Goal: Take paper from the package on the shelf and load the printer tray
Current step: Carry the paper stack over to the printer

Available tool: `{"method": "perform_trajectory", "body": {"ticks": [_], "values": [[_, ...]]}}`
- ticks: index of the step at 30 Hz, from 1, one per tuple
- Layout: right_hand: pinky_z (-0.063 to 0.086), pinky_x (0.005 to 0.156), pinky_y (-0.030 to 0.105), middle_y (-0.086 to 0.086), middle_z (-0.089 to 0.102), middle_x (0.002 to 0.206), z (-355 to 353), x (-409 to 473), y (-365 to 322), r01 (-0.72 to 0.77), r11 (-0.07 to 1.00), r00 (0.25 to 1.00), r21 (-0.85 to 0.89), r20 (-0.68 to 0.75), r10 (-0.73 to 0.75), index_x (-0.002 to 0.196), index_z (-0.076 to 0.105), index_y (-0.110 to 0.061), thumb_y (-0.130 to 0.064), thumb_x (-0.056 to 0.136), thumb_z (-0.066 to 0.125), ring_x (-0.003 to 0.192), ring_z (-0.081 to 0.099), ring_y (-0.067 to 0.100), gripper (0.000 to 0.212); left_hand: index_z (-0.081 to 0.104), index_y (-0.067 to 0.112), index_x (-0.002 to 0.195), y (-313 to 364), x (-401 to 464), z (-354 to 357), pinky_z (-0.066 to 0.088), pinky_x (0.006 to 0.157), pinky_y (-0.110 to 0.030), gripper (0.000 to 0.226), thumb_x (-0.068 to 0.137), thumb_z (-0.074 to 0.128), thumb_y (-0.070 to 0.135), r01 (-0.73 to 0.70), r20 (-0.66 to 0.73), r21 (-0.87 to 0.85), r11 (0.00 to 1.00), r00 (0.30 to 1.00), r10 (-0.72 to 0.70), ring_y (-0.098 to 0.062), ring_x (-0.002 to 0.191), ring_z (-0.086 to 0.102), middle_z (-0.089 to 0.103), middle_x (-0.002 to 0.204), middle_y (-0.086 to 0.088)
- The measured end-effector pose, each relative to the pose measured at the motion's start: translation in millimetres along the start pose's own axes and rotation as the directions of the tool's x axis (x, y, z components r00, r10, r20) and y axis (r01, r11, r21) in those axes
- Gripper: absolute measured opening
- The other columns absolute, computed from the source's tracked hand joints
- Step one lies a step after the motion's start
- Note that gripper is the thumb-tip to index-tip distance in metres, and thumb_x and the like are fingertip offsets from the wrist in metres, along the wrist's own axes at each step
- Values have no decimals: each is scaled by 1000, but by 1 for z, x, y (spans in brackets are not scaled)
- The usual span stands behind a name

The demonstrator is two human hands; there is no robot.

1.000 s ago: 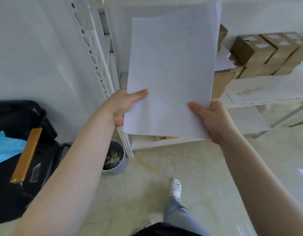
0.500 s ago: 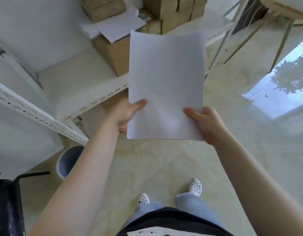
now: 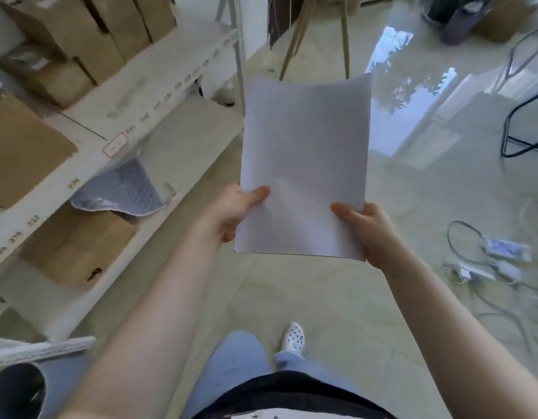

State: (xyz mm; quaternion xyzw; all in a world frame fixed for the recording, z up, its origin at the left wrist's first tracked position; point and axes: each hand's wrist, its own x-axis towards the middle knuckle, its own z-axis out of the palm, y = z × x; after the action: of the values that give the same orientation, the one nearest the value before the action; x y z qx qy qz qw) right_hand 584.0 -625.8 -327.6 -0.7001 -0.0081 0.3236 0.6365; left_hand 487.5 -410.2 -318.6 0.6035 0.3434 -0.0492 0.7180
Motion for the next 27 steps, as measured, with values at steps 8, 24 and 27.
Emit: {"method": "perform_trajectory", "body": {"ticks": [8,24,27], "values": [[56,61,28,-7,73,66,-105,67,-31,21,997,988,79,-155,-9,80,68,-12,-11,89,61,59,68,9,12,62,9,106,66,106,109,59,58,-25,18,93,57,20,7,186,37,999,982,-14,-13,65,72,75,78,2],[52,81,42,-8,74,68,-268,286,-135,-5,993,907,117,-417,54,77,70,-14,-15,87,65,69,67,18,11,62,10,109,213,374,284,55,86,-41,20,92,59,19,-11,390,146,989,919,-47,-22,82,68,70,93,-4],[52,79,39,-9,74,67,-307,328,-152,2,993,904,119,-424,49,79,69,-14,-14,87,64,65,67,14,10,64,13,99,237,418,322,55,86,-42,10,92,59,18,-15,416,147,989,908,-48,-23,81,68,70,92,-5]]}}
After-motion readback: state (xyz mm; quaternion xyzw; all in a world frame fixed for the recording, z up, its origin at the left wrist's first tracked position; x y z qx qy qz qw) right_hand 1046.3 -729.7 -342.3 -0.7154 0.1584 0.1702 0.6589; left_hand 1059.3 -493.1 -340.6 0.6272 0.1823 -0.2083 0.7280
